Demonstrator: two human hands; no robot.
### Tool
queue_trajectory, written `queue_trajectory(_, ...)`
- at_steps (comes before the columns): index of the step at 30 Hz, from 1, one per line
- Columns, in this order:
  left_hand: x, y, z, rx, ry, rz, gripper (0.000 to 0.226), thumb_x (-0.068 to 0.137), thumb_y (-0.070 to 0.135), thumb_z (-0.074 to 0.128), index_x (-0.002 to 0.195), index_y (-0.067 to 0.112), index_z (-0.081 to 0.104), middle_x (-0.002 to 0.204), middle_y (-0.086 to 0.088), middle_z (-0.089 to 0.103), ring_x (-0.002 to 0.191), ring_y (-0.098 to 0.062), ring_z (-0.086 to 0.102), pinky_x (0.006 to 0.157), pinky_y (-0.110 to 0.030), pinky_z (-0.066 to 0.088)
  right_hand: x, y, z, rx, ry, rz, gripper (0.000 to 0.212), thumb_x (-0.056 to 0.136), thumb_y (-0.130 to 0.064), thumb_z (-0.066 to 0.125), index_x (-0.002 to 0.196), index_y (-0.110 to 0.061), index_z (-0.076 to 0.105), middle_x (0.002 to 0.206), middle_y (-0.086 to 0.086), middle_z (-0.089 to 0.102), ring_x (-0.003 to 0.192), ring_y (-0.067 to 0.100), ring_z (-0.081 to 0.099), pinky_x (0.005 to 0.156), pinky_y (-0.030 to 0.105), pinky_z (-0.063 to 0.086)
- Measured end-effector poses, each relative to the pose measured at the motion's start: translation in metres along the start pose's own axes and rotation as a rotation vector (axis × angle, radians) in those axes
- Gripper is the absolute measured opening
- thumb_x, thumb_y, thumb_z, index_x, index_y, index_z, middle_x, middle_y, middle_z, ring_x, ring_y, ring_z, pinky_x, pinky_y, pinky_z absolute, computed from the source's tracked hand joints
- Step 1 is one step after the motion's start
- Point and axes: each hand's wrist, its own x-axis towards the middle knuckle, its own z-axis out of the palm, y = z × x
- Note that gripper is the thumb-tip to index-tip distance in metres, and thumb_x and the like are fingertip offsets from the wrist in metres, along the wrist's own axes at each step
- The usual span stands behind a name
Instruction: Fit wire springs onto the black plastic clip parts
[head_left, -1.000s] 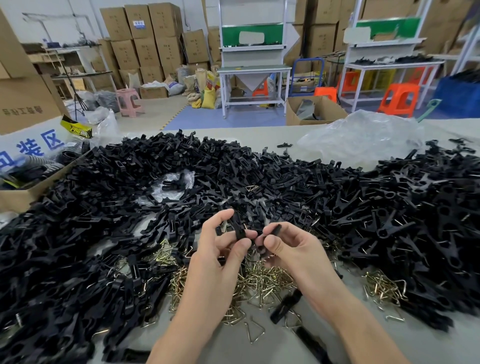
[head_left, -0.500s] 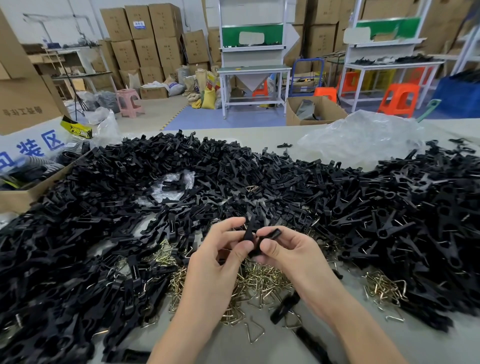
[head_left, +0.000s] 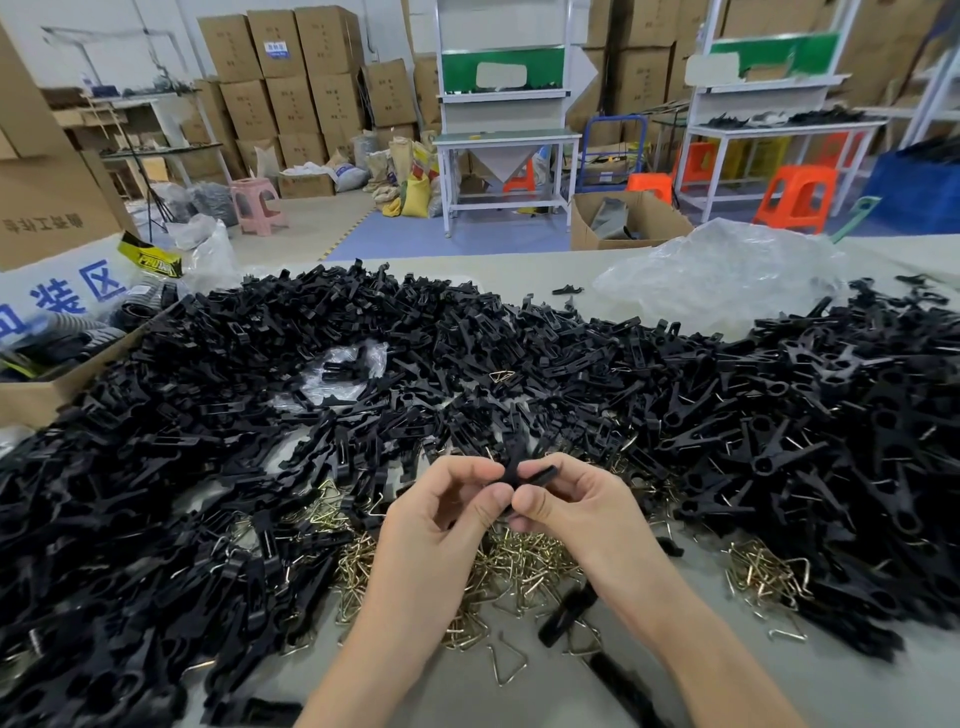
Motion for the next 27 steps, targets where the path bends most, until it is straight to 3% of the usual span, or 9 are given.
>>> queue_trajectory(6,0.0,0.002,-0.001,0.1,0.027,0.007,0.017,0.084,0.047,0.061,0.095,0.039,0.071,0.084,0.01,0.073,0.077,-0.012,0.066,0.068,-0.016,0.052,-0.002,-0.002,0.003,-0.008,0.019,-0.016,0.029,0.062,-0.037,0.09,0.086,-0.027,0.078,0.09,0.006,0.078,0.071,0.017,0.071,0.075,0.025,0.059)
queue_trajectory(9,-0.002,0.0,0.0,0.138,0.031,0.02,0.013,0.09,0.04,0.061,0.095,0.034,0.072,0.087,0.008,0.072,0.078,-0.01,0.067,0.07,-0.021,0.053,-0.002,-0.002,0.003,0.002,0.057,-0.035,0.026,0.061,-0.03,0.088,0.084,-0.025,0.077,0.089,0.008,0.077,0.07,0.019,0.071,0.071,0.023,0.058)
queue_trajectory(12,-0.004,-0.002,0.0,0.208,-0.018,0.061,0.014,0.098,0.024,0.062,0.102,0.036,0.068,0.093,0.011,0.07,0.083,-0.007,0.068,0.07,-0.015,0.049,-0.002,0.0,0.003,0.003,0.069,-0.062,0.023,0.062,-0.027,0.088,0.081,-0.025,0.074,0.089,0.008,0.077,0.072,0.018,0.071,0.07,0.023,0.058)
queue_trajectory(16,-0.005,-0.002,0.0,0.377,-0.152,0.153,0.028,0.096,0.028,0.064,0.12,0.041,0.059,0.108,0.018,0.062,0.102,-0.01,0.064,0.084,-0.014,0.048,-0.001,0.0,-0.002,-0.029,0.127,-0.091,0.032,0.059,-0.042,0.091,0.078,-0.027,0.07,0.092,0.011,0.077,0.086,0.028,0.074,0.079,0.031,0.061)
queue_trajectory(18,-0.004,-0.004,0.0,0.455,-0.109,0.18,0.028,0.094,0.034,0.065,0.119,0.045,0.057,0.108,0.024,0.06,0.103,-0.001,0.061,0.085,-0.008,0.044,-0.001,0.0,-0.003,-0.039,0.119,-0.096,0.034,0.058,-0.047,0.091,0.077,-0.029,0.07,0.087,0.009,0.077,0.078,0.024,0.074,0.076,0.027,0.059)
queue_trajectory(20,-0.003,-0.006,-0.001,0.48,-0.062,0.19,0.027,0.093,0.037,0.064,0.118,0.044,0.06,0.107,0.028,0.061,0.103,0.003,0.06,0.085,-0.007,0.042,-0.001,0.0,-0.002,-0.035,0.096,-0.108,0.029,0.064,-0.043,0.087,0.082,-0.027,0.071,0.086,0.006,0.077,0.074,0.019,0.072,0.073,0.023,0.058)
queue_trajectory(23,-0.002,-0.009,-0.004,0.511,0.001,0.186,0.03,0.093,0.041,0.06,0.123,0.044,0.059,0.108,0.033,0.058,0.105,0.008,0.057,0.086,-0.004,0.039,-0.001,-0.002,-0.004,-0.02,0.096,-0.137,0.033,0.083,-0.042,0.071,0.104,-0.017,0.069,0.099,0.007,0.076,0.082,0.023,0.074,0.074,0.028,0.06)
queue_trajectory(25,0.0,-0.01,-0.006,0.507,0.075,0.179,0.031,0.095,0.037,0.059,0.126,0.042,0.058,0.108,0.033,0.057,0.102,0.008,0.057,0.082,-0.003,0.04,-0.001,-0.005,-0.01,-0.171,0.163,-0.156,0.024,0.091,-0.046,0.061,0.102,-0.027,0.071,0.097,0.002,0.076,0.08,0.018,0.072,0.071,0.025,0.058)
queue_trajectory(27,0.002,-0.011,-0.009,0.499,0.142,0.17,0.034,0.096,0.041,0.054,0.129,0.035,0.059,0.108,0.031,0.056,0.101,0.008,0.057,0.081,-0.004,0.041,-0.003,-0.006,-0.018,-0.488,0.192,-0.144,0.014,0.093,-0.05,0.06,0.094,-0.04,0.07,0.092,-0.009,0.072,0.079,0.011,0.066,0.069,0.023,0.054)
